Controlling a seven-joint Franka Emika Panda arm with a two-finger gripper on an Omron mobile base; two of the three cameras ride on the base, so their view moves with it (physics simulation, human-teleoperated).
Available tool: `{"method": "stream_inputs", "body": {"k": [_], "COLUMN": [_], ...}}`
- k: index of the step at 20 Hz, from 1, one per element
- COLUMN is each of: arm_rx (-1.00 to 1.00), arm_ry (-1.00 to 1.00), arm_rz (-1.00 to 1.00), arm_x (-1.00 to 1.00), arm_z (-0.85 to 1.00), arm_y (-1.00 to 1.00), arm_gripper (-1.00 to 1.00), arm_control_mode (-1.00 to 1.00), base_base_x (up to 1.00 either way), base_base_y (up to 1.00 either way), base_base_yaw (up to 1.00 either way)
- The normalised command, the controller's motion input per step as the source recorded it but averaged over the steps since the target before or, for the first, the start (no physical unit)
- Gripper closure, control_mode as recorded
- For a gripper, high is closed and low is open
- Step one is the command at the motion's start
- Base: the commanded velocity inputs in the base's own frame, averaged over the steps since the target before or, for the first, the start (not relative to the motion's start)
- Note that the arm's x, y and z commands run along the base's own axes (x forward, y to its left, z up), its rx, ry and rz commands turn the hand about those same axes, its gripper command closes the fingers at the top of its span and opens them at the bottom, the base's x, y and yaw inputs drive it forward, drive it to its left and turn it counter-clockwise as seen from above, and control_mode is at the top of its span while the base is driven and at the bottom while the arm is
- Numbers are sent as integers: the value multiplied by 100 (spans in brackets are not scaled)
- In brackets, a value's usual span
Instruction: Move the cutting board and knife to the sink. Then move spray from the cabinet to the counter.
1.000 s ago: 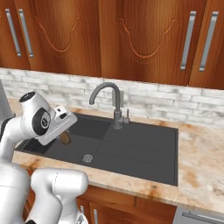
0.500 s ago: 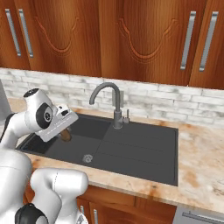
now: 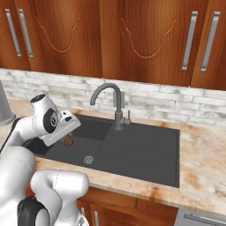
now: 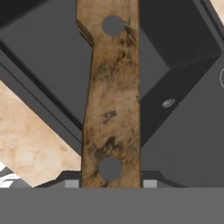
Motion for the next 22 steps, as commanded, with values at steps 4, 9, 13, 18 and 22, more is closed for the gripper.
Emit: {"method": "stream_inputs", "body": {"k": [4,9,13,18,22], "arm_rx": [11,4,0,0,0], "arm_ry": [2,0,0,0,0], "arm_rz": [0,0,-1,0,0], "arm_x": [1,7,9,20,22], "arm_z": [-21,-24,-27,-18,-14], "arm_y": [2,11,15,11,6], "arm_gripper": [100,100,100,100,100], "arm_control_mode": [-100,-100,-100,-100,-100], "base_base_x": [0,0,0,0,0], "base_base_y": [0,0,0,0,0], "base_base_yaw": [0,0,0,0,0]}}
